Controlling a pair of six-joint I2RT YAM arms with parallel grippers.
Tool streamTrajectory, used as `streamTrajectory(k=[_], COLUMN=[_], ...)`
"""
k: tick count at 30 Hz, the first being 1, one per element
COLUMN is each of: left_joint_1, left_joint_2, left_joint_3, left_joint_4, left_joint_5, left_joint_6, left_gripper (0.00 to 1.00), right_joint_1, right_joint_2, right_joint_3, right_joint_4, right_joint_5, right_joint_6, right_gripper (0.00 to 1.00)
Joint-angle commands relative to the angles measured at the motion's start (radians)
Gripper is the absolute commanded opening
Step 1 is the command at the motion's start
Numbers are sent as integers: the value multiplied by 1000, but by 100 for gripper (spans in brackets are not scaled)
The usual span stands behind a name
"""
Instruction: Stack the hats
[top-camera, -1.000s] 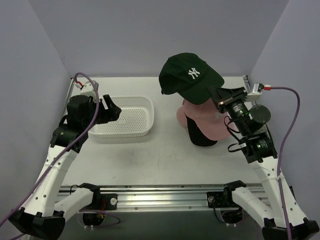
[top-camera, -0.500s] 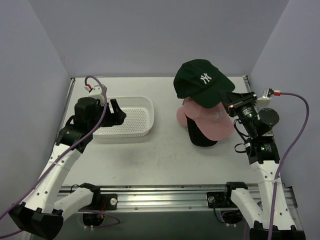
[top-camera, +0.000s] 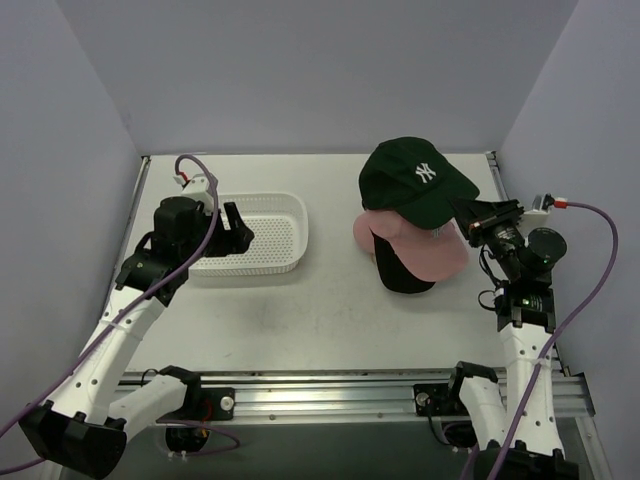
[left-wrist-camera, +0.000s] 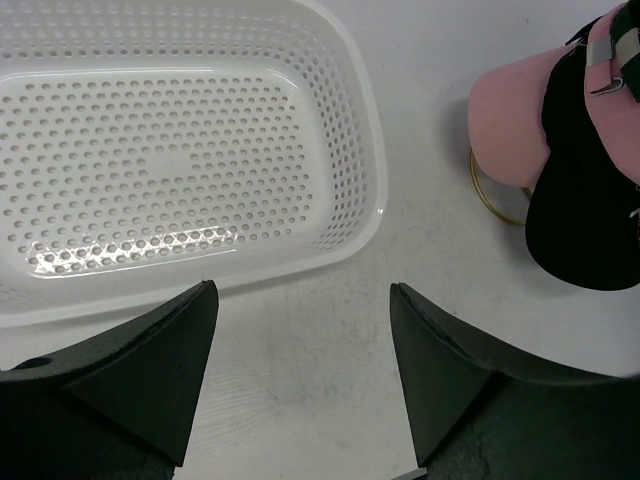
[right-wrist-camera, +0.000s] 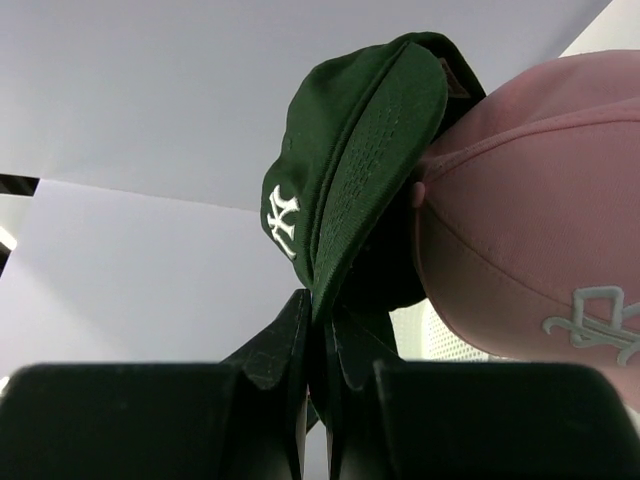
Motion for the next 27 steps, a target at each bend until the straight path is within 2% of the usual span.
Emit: streamTrajectory(k=[1,21,27], left_joint_1=[-4,-6,-6], left_joint_2=[1,4,7], left_joint_3=[-1,-8,-5], left_joint_4=[49,44,46], left_joint_5=[-4,4,8], left_joint_6=[16,28,25], left_gripper=[78,78,78], right_joint_1=[-20,-49,-60], right_joint_2=[-30,-86,-74], right_joint_3=[-2,-116,-60], right_joint_4=[116,122,15], right_joint_5=[-97,-94,-74], right_joint_6=[25,23,-47], right_gripper=[0,0,0])
